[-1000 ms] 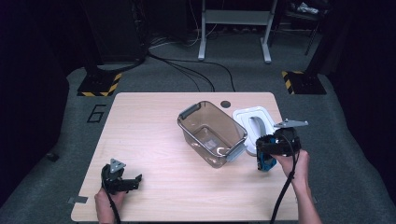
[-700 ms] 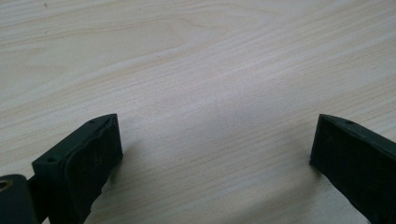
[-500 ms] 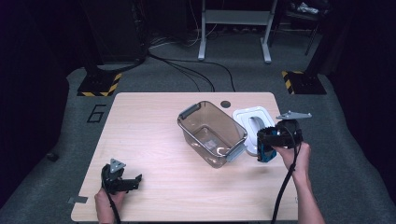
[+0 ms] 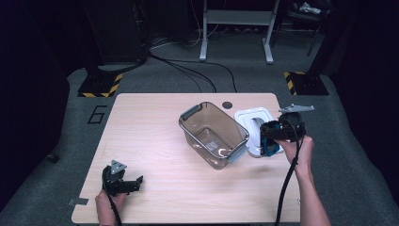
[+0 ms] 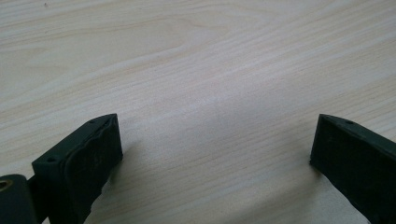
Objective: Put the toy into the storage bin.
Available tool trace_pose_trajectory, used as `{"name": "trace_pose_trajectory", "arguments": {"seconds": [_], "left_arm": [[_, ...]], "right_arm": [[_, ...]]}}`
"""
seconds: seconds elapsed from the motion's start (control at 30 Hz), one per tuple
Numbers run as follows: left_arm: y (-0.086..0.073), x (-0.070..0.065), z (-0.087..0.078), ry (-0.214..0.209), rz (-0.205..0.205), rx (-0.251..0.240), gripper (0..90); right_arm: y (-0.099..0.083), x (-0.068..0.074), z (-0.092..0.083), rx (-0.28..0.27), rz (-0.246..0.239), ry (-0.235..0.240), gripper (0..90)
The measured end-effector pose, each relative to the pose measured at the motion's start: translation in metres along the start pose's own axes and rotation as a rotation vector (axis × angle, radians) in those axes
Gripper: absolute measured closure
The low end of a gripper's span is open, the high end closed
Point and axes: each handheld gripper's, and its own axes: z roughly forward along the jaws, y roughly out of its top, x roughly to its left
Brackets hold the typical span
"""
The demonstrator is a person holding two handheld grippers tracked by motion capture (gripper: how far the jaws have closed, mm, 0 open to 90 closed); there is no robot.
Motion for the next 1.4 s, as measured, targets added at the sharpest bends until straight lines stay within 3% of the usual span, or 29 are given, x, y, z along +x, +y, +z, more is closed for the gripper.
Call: {"name": "trace_pose_trajectory", "arguments": {"seconds": [0.57, 1.4], "left_arm": [[0.0, 0.0, 0.0, 0.0, 0.0, 0.0, 2.1], [0.0, 0.0, 0.0, 0.0, -0.001, 0.001, 2.1]], "right_arm": [[0.017, -0.003, 0.014, -0.001, 0.019, -0.016, 24.2], [0.05, 0.007, 0.022, -0.035, -0.024, -0.053, 24.2]]}}
